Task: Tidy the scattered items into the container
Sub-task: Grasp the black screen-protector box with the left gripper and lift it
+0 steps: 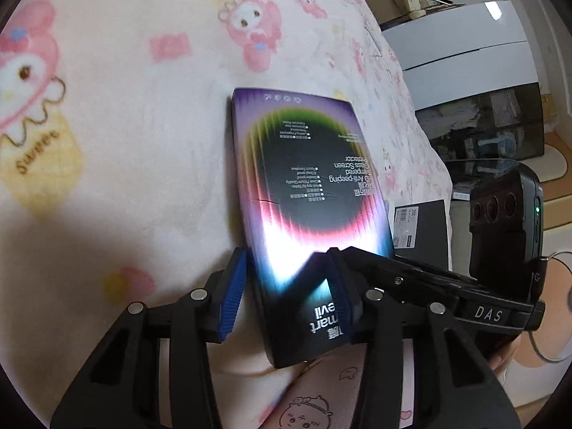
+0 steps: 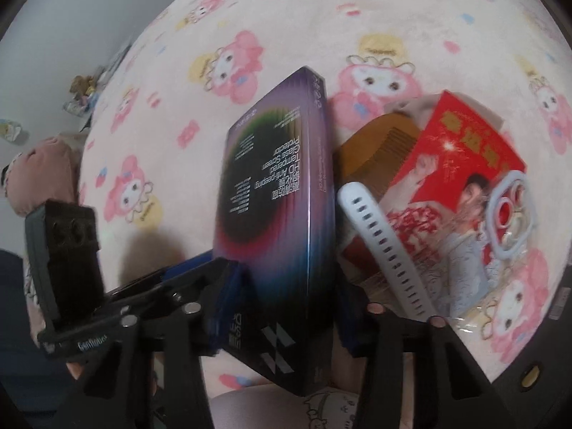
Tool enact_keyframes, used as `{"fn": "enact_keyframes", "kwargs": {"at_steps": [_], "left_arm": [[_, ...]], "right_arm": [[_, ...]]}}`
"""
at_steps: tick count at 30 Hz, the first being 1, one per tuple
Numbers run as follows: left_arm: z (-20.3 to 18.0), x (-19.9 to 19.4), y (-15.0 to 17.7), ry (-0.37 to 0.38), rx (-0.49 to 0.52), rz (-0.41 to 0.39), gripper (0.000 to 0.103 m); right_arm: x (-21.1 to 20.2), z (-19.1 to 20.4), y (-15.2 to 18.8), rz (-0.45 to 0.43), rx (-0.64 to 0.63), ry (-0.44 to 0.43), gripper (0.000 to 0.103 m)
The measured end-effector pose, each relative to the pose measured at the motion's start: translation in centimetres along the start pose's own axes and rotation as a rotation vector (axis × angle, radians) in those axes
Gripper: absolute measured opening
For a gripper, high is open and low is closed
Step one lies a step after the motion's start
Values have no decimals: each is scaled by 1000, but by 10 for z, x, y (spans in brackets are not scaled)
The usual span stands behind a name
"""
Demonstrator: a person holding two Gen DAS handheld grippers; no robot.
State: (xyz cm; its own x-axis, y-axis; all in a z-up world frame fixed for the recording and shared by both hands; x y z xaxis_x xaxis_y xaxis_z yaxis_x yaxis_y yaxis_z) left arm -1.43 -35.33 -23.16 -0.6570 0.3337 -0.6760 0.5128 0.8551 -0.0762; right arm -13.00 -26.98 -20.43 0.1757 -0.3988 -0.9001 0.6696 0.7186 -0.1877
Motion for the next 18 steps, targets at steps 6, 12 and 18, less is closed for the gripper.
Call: {"fn": "enact_keyframes", "kwargs": {"at_steps": [6, 12, 18], "left_arm": [[-40, -28, 8, 39, 67, -23, 44], [-119, -43, 26, 112, 209, -7, 44], [-216, -8, 70, 140, 403, 91, 44]], "right_arm": [[-47, 9, 13, -175, -23, 0, 42], [-128, 9, 33, -351, -34, 1, 41], [-206, -34, 81, -481, 42, 80, 41]]}}
Point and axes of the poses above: each gripper's, at about its wrist camera, not at the fingertips, and x roughly the way its jaws point, z to its left, y to its underside, the point moved 6 cm from there along x, roughly the way its jaws point, and after that the axes turned 7 degrees about -x, right-handed, at the moved point
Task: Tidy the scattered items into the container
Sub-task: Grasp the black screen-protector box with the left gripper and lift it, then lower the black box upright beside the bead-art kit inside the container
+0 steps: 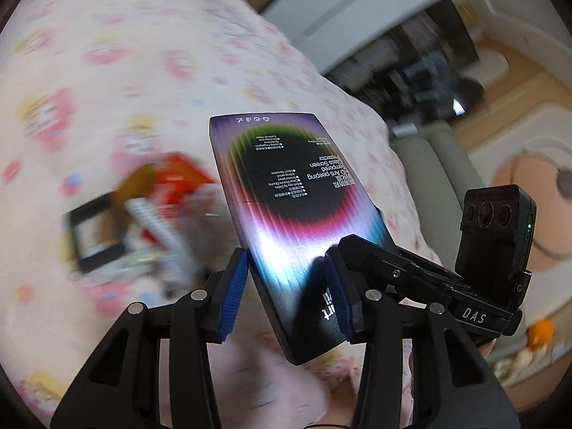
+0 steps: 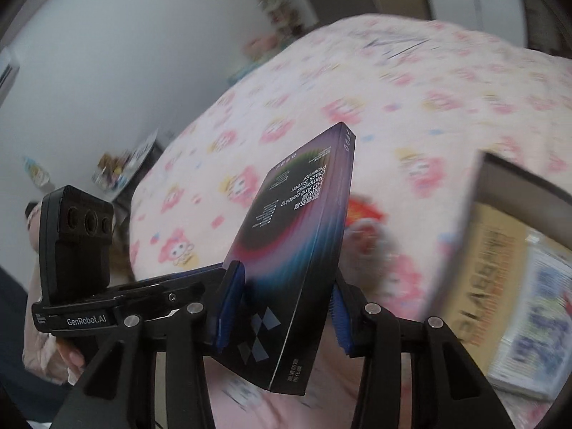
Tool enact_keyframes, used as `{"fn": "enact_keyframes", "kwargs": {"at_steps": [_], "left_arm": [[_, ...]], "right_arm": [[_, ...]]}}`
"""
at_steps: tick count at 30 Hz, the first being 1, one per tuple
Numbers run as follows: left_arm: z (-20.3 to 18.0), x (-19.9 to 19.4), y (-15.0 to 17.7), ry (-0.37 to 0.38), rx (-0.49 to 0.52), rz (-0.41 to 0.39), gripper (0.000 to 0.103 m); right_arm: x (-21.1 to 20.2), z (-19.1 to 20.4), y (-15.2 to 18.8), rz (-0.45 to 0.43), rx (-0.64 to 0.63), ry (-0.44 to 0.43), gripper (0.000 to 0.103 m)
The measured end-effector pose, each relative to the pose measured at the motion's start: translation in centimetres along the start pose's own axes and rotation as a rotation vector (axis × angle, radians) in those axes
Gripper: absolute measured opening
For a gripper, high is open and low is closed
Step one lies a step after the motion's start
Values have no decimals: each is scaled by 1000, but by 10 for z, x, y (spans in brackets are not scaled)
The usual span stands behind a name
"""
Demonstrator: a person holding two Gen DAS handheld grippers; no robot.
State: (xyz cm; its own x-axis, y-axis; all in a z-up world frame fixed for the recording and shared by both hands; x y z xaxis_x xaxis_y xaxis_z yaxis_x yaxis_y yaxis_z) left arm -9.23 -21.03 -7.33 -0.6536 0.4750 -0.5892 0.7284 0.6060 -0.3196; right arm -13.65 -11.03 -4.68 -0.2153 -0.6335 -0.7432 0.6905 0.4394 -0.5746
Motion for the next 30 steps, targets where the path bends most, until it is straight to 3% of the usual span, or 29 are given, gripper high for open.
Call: {"fn": "enact_keyframes", "kwargs": {"at_steps": [3, 6, 8, 10, 16, 22, 25, 28, 30], "left_arm": [[-39, 34, 4, 37, 43, 66, 44], [-78, 71, 18, 12, 106, 128, 44], [-96, 95, 25, -2, 146, 160, 32], [-106, 118, 33, -49, 179, 181, 31], [-105, 182, 46, -124, 172, 271, 31], [-91, 201, 60, -183, 183, 312, 32], [-83, 204, 63, -207, 174, 312, 33], [-82, 216, 62, -222, 150, 315, 39], [-79, 227, 60, -248, 124, 316, 59]], "right_arm": [[-45, -36, 9, -45, 47, 77, 41], [-76, -63, 22, -48, 52, 163, 41], [-88, -79, 29, -52, 47, 185, 39], [-91, -104, 37, -51, 80, 193, 38], [-80, -162, 55, -49, 156, 151, 31], [-74, -196, 74, -48, 230, 108, 31], [-83, -212, 80, -71, 262, 138, 31], [-82, -235, 90, -44, 316, 234, 31], [-75, -245, 102, -1, 376, 213, 32]]}}
Point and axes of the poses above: each gripper's, at about its wrist camera, not at the fingertips, and x roughly the way its jaws point, z to its left, y to its underside, the point moved 6 cm from there along x, roughly the way its jaws point, and after that the axes turned 7 degrees about -x, right-handed, at the moved point
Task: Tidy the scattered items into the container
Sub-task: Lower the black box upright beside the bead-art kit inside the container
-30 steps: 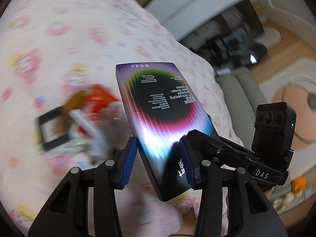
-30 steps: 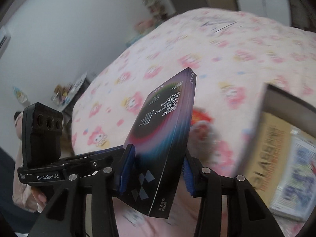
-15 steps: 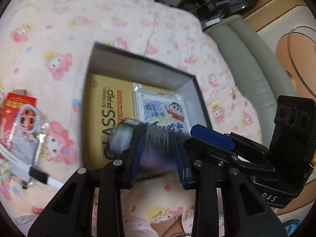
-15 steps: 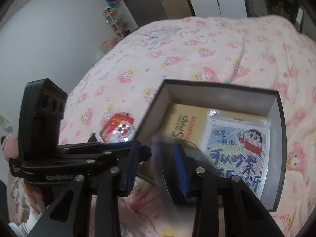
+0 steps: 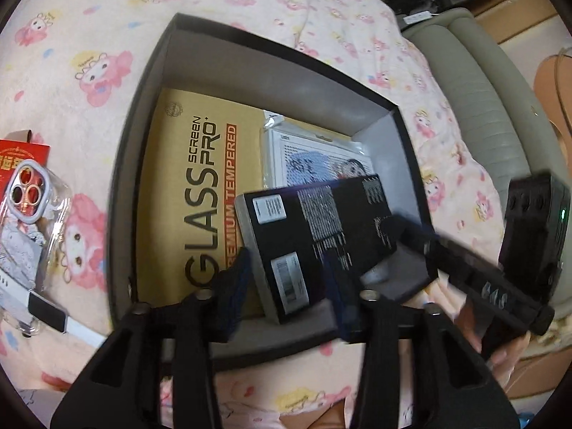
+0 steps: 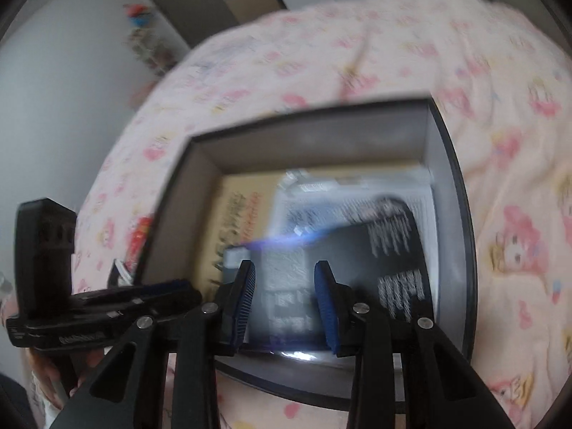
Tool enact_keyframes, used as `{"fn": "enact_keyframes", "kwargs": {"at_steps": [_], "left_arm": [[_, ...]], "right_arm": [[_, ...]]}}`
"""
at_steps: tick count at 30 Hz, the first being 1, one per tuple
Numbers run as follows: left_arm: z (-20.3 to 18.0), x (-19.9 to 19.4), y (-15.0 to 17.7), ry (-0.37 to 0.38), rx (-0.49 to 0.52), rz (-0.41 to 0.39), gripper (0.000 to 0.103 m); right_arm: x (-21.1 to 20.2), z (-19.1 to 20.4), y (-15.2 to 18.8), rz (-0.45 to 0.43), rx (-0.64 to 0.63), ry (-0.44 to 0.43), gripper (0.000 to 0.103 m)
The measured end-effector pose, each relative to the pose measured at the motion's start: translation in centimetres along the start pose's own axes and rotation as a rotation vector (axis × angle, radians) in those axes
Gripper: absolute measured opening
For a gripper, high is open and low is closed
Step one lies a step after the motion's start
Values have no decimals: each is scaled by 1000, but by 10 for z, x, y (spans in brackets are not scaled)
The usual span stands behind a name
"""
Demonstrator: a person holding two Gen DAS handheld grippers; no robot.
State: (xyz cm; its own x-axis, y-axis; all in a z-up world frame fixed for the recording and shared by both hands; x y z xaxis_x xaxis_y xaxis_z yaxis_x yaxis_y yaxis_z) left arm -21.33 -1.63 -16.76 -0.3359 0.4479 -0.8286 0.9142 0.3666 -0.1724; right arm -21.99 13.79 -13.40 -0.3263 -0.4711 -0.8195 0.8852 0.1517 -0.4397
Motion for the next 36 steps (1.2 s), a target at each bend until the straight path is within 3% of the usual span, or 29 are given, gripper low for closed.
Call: {"fn": "enact_keyframes", "kwargs": {"at_steps": [3, 9, 11, 14, 19, 23, 25, 28, 30, 31, 33, 36], "left_arm": [[4, 20, -6, -28, -52, 42, 62], [14, 53, -3, -17, -157, 130, 61], [12, 51, -4, -7, -151, 111, 49], [9, 43, -3, 70, -171, 88, 36], [11, 11, 2, 116, -186, -30, 29], [29, -29, 11, 45, -221, -188, 29], [27, -33, 19, 4, -183, -175, 31], [14, -29, 29, -130, -59, -102, 30], [6, -31, 32, -168, -2, -78, 37], [3, -36, 32, -188, 19, -96, 44], [-2, -50, 26, -223, 69, -172, 46], [-10, -45, 8, -196, 110, -171, 46]], "right_arm": [[6, -2, 10, 44, 33, -61, 32], [11, 6, 14, 64, -24, -25, 33], [15, 3, 15, 76, -28, 3, 33], [21, -7, 20, 101, -12, 15, 33], [13, -6, 18, 65, -5, -2, 36], [11, -6, 20, 65, 2, -1, 37], [13, -8, 22, 75, 5, 16, 37], [12, -5, 21, 79, -6, 21, 38], [11, -3, 23, 81, -13, 12, 38], [11, -2, 23, 83, -16, 13, 38], [11, -2, 26, 87, -22, 25, 38], [12, -2, 27, 97, -27, 31, 38]]}}
Point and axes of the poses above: each gripper's, at about its wrist camera, not at the fingertips, and x roughly the way its jaws point, z to its left, y to its underside, the point moved 6 cm from there along x, roughly the way its jaws point, and after that the axes turned 7 degrees about -x, right-handed, at the moved point
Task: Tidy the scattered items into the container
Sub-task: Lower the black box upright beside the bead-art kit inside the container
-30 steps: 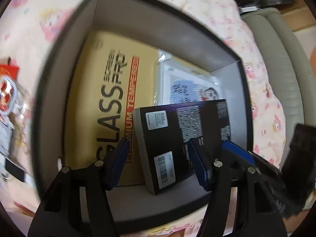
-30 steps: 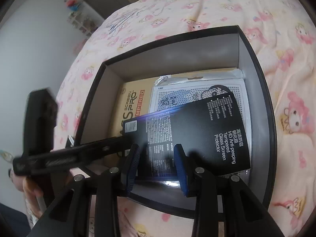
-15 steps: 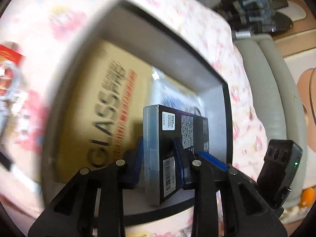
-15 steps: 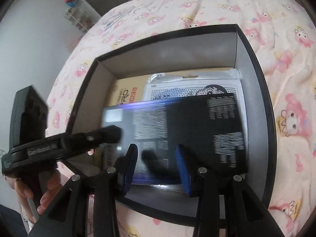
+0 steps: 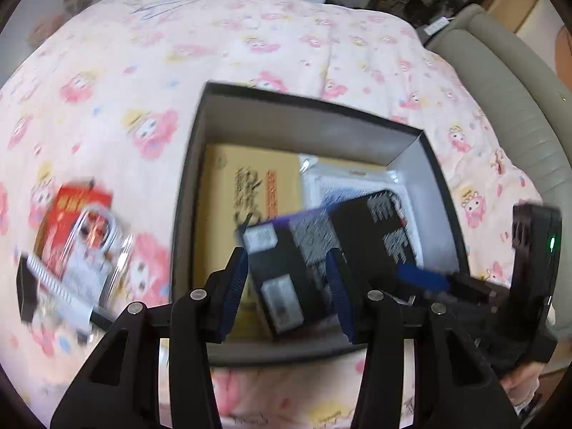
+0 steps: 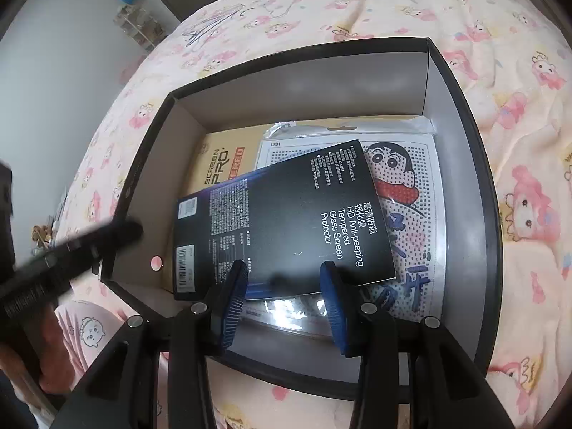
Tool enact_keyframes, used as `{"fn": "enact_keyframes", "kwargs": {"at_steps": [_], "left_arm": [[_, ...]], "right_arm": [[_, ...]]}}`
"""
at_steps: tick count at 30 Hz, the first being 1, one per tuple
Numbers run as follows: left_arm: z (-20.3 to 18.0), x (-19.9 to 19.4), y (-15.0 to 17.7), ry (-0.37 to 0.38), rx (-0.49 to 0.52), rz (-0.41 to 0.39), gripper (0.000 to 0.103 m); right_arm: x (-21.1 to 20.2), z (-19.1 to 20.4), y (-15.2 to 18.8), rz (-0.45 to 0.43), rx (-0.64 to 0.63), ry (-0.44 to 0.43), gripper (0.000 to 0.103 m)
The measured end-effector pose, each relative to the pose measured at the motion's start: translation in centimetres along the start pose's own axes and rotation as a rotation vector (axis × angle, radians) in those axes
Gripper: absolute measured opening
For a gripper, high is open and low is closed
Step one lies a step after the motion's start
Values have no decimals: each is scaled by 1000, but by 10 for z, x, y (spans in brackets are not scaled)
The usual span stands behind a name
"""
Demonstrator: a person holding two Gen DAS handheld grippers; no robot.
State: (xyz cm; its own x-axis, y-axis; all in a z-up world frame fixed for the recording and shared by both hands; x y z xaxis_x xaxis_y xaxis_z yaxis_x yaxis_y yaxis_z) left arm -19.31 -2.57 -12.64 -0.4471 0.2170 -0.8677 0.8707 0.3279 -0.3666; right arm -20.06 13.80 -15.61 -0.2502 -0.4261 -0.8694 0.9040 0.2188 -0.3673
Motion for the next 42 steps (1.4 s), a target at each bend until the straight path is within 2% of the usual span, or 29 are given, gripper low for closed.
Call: {"fn": "enact_keyframes", "kwargs": {"at_steps": [5, 7, 10, 13, 17, 18, 19, 22, 26, 27, 30, 33, 35, 37, 42], "left_arm": [[-4, 49, -29, -44, 33, 90, 46], [-3, 69, -32, -50, 31, 138, 46], [2, 87, -31, -68, 18, 193, 47], [9, 85, -27, -12, -31, 244, 47], [5, 74, -11, 36, -16, 271, 50], [5, 73, -6, 57, -22, 276, 44], [8, 70, -5, 79, -44, 270, 44], [12, 60, -6, 131, -38, 255, 41], [8, 47, -16, 60, 39, 131, 39], [8, 48, -16, 66, 39, 126, 38], [8, 57, -10, 96, 25, 155, 35], [7, 65, 0, 119, 35, 221, 34], [4, 65, 7, 185, 40, 285, 35], [5, 62, 12, 234, 24, 308, 37], [15, 46, 9, 172, 33, 228, 37]], "right_arm": [[6, 8, 11, 88, -29, -96, 39], [6, 8, 15, 100, -62, -71, 43], [18, 2, 11, 151, -20, -72, 46], [38, -1, 8, 206, 19, -93, 48], [42, 2, -13, 184, 51, -90, 49], [40, 1, -23, 163, 41, -53, 49], [39, 1, -30, 141, 15, -19, 51], [35, 9, -32, 103, -57, 8, 52], [26, -2, -27, 68, -67, 77, 52], [22, -5, -28, 55, -60, 87, 51], [12, -18, -34, 8, -10, 106, 48], [14, -29, -43, -12, 47, 143, 48], [25, -29, -49, 12, 64, 128, 43], [34, -22, -53, 36, 65, 84, 41], [38, -2, -55, 35, -2, 54, 40]]}}
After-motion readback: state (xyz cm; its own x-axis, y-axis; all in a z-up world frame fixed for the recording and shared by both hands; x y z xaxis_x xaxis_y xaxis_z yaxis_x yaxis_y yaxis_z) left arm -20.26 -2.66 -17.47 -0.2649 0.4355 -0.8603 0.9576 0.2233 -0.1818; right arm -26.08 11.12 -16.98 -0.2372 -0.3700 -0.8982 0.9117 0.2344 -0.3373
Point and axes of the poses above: each gripper's, at about its wrist camera, not at the fingertips, and x roughly the way its jaws point, z to its left, y to its underside, the point moved 6 cm from there along x, roughly the way its jaws point, and after that the axes turned 7 degrees about -x, right-handed, at the moved point
